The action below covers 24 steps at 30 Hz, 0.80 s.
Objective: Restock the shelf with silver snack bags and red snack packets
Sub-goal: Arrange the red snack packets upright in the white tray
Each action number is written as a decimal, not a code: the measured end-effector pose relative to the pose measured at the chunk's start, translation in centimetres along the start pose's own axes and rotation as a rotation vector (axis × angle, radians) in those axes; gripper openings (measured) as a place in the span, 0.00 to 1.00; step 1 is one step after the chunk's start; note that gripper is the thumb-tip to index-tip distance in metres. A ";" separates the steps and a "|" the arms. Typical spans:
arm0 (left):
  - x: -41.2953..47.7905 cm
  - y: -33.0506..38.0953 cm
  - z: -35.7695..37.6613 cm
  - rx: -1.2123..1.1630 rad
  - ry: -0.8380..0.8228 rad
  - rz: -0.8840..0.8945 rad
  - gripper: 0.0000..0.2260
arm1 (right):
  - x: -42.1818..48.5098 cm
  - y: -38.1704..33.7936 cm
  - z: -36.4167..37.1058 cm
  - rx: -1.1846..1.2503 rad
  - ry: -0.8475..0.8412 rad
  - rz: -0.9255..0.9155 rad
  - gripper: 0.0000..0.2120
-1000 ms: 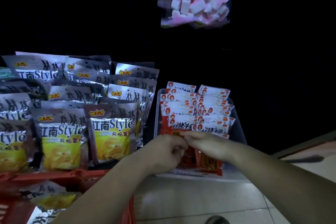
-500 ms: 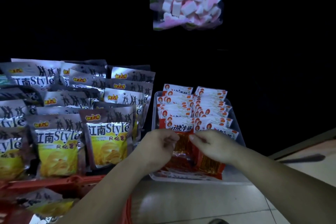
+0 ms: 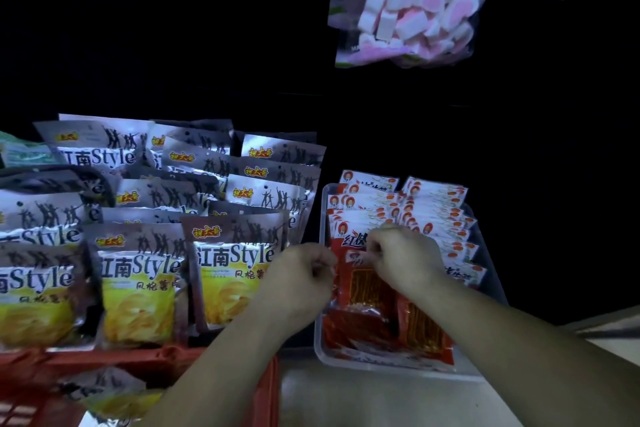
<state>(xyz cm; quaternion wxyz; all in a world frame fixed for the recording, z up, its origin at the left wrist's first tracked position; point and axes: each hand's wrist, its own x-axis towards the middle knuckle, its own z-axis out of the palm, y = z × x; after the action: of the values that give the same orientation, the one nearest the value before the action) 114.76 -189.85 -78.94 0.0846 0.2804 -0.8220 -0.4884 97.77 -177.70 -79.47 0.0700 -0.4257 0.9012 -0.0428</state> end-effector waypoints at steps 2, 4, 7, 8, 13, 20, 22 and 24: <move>0.0 -0.2 0.0 -0.009 -0.005 0.005 0.13 | 0.1 0.4 -0.2 0.025 0.038 -0.004 0.04; 0.1 -0.3 -0.2 -0.010 0.005 0.004 0.11 | 0.1 0.9 -0.3 0.023 0.069 -0.028 0.07; -0.2 0.1 -0.4 -0.007 0.012 0.025 0.10 | -0.3 1.3 -0.7 -0.007 0.156 -0.102 0.10; -0.4 0.2 -0.5 -0.005 0.006 0.031 0.10 | -0.4 1.4 -0.9 -0.004 0.194 -0.118 0.09; -1.5 1.2 0.0 0.156 -0.094 0.132 0.10 | -1.9 0.6 -2.1 0.198 0.095 -0.048 0.09; -3.6 3.0 3.6 0.351 -0.525 0.213 0.18 | -2.3 1.2 -2.0 0.471 0.023 -0.018 0.05; -3.6 3.1 3.4 0.384 -0.504 0.191 0.22 | -2.5 1.7 -2.4 0.522 0.032 -0.005 0.04; -3.5 3.5 3.0 0.392 -0.467 0.226 0.23 | -3.0 2.0 -2.7 0.561 0.027 -0.001 0.07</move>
<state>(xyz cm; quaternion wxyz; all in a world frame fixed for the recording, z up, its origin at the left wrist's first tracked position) 115.14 -184.38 -77.06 -0.1081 0.0787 -0.9234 -0.3597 97.64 -174.04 -76.79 0.1731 -0.3894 0.8547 -0.2964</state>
